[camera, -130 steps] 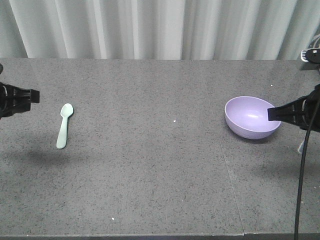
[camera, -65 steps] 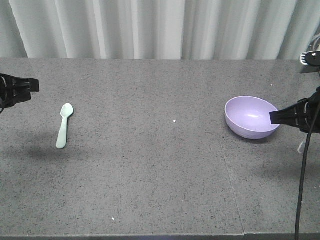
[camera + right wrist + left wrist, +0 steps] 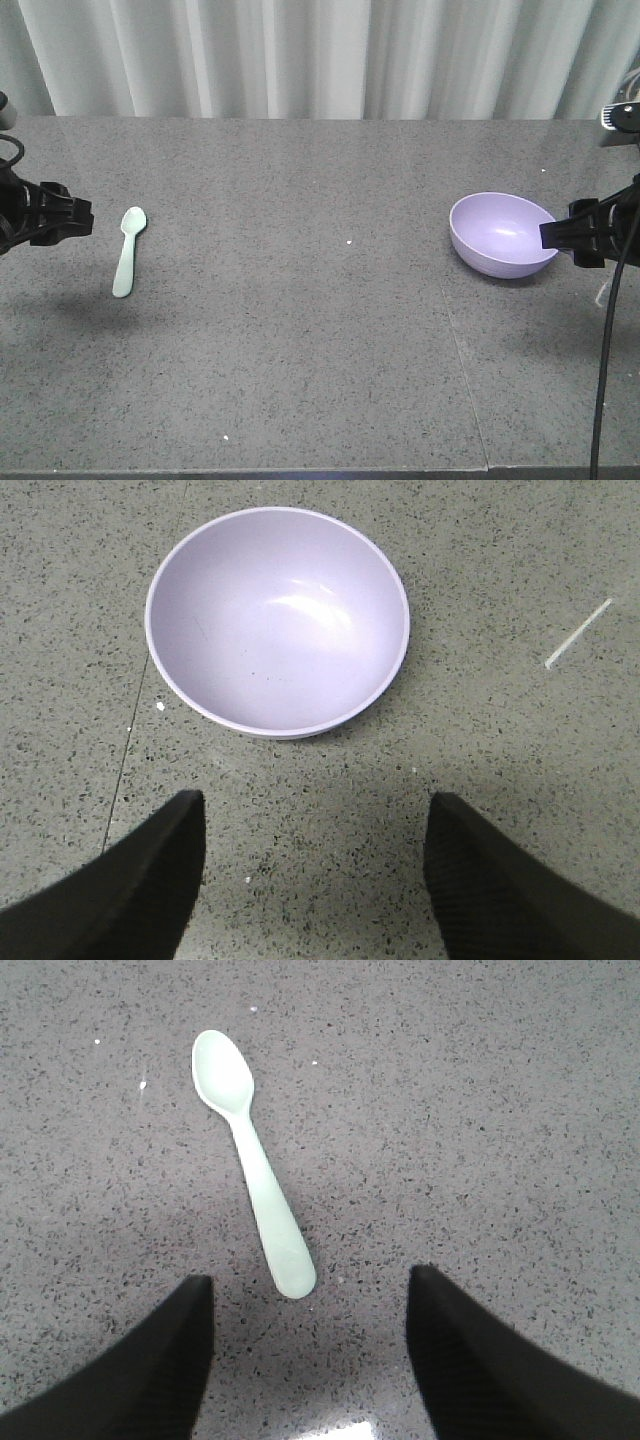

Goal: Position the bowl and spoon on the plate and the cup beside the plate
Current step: 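Lower the left gripper over the spoon and the right over the bowl rim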

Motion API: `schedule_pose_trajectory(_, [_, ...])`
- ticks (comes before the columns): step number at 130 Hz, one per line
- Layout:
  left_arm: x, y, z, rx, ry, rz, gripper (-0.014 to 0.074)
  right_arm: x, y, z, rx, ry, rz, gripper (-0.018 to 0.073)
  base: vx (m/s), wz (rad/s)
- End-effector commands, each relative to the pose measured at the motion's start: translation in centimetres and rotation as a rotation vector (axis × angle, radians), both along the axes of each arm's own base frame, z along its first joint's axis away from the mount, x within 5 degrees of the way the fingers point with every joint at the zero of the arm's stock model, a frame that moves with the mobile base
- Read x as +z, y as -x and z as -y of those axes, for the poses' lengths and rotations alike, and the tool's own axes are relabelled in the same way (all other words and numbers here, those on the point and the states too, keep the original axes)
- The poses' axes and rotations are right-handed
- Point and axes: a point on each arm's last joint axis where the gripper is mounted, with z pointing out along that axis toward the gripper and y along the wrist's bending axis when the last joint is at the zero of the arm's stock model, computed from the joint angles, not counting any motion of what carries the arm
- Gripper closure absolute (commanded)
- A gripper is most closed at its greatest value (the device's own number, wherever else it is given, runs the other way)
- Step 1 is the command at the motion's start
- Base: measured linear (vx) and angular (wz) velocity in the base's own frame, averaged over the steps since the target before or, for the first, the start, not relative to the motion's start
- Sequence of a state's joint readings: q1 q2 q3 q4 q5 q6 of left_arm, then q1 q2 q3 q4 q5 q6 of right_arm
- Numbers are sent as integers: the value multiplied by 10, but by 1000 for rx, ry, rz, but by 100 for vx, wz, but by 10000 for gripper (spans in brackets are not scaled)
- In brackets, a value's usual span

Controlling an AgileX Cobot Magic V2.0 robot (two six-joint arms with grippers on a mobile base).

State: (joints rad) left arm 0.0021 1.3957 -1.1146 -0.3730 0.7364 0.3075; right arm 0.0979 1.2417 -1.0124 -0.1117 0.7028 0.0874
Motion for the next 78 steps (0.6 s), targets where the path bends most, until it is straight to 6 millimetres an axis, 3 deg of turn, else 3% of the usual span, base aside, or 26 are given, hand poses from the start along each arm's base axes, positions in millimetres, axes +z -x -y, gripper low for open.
schedule_pose_trajectory(1, [22, -2, 2, 12, 14, 115, 136, 21, -1, 2, 5, 7, 109, 85, 0, 0])
schedule_pose_trajectory(30, [30, -10, 0, 25, 2, 174, 165, 21, -1, 2, 5, 7, 109, 85, 0, 0])
schedule_pose_trajectory(57, [35, -40, 4, -27, 10, 86, 223, 21, -1, 2, 5, 7, 109, 85, 0, 0])
schedule_pose_trajectory(78, [24, -67, 11, -72, 5, -7, 246, 21, -1, 2, 5, 7, 109, 85, 0, 0])
